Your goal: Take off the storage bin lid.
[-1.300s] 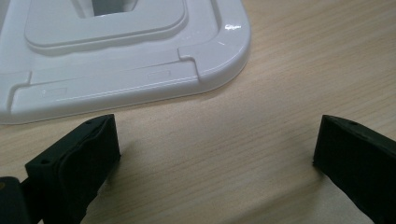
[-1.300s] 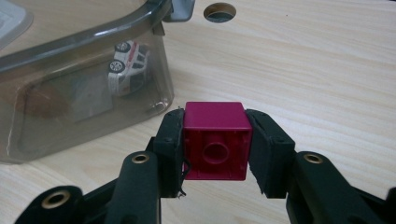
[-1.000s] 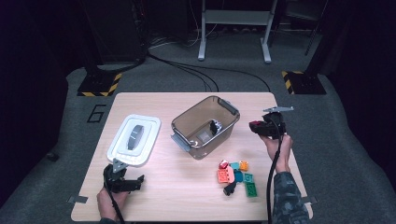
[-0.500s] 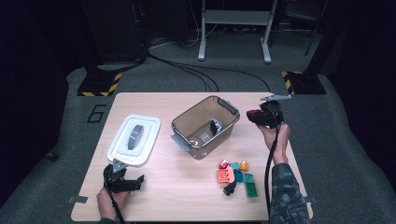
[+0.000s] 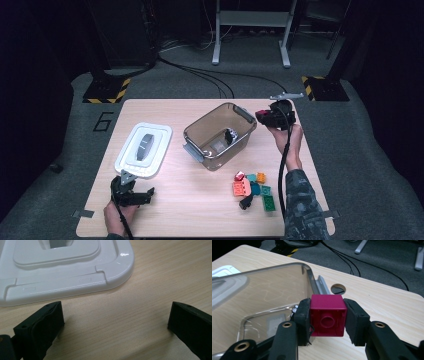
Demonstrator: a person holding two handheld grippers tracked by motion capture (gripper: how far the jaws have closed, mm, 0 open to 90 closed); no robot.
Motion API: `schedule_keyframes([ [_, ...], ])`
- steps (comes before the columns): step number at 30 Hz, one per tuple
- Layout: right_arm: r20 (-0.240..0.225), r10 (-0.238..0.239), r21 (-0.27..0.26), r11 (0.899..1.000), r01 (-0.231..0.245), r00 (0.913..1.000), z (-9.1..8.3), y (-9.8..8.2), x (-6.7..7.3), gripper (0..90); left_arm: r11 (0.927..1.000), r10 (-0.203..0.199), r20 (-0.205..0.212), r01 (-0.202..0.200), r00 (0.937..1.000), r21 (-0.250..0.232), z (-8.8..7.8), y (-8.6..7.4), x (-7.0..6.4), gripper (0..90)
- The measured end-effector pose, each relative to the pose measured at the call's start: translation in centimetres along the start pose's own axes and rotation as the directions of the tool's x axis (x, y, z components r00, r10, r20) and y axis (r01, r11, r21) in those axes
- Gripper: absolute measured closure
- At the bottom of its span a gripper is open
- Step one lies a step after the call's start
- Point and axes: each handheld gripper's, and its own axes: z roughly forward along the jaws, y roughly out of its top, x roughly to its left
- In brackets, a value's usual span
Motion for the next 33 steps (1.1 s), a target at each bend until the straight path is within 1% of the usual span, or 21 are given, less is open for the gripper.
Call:
schedule_keyframes([
  [5,-0.020,-0.027,0.003,1.000,0.027,0.9995,0.6,0.7,1.0,59.1,1.0000,-0.001,0.000,0.001,1.0000,-0.001,0.0,0.0,0.0,0.0],
  [9,-0.037,-0.050,0.024,0.998,0.051,0.9981,1.5,1.0,2.0,59.1,1.0000,-0.004,0.000,0.004,1.0000,-0.002,0.0,0.0,0.0,0.0],
  [12,-0.047,-0.059,0.033,0.998,0.061,0.9972,2.2,1.1,2.5,59.0,1.0000,-0.004,0.000,0.004,1.0000,-0.001,0.0,0.0,0.0,0.0],
  [13,-0.050,-0.067,0.043,0.997,0.069,0.9965,2.5,1.0,2.7,59.1,1.0000,-0.004,0.000,0.004,1.0000,-0.002,0.0,0.0,0.0,0.0],
  [16,-0.054,-0.059,0.066,0.996,0.063,0.9968,3.2,0.9,3.2,59.0,1.0000,-0.004,0.000,0.004,1.0000,-0.001,0.0,0.0,0.0,0.0],
  [17,-0.053,-0.069,0.070,0.995,0.073,0.9962,3.5,0.8,3.3,59.0,1.0000,-0.005,0.000,0.005,1.0000,-0.001,0.0,0.0,0.0,0.0],
  [21,-0.058,-0.072,0.094,0.993,0.077,0.9958,4.1,0.5,3.3,59.0,1.0000,-0.004,0.000,0.004,1.0000,-0.001,0.0,0.0,0.0,0.0],
  [23,-0.059,-0.085,0.096,0.991,0.090,0.9947,4.3,0.3,3.3,59.0,1.0000,-0.004,0.000,0.004,1.0000,-0.002,0.0,0.0,0.0,0.0],
  [26,-0.064,-0.087,0.115,0.989,0.094,0.9941,4.6,0.1,3.5,58.9,1.0000,-0.004,0.000,0.004,1.0000,-0.002,0.0,0.0,0.0,0.0],
  [33,-0.071,-0.087,0.133,0.986,0.096,0.9936,5.0,-0.6,3.5,58.5,1.0000,-0.004,0.000,0.004,1.0000,-0.001,0.0,0.0,0.0,0.0],
])
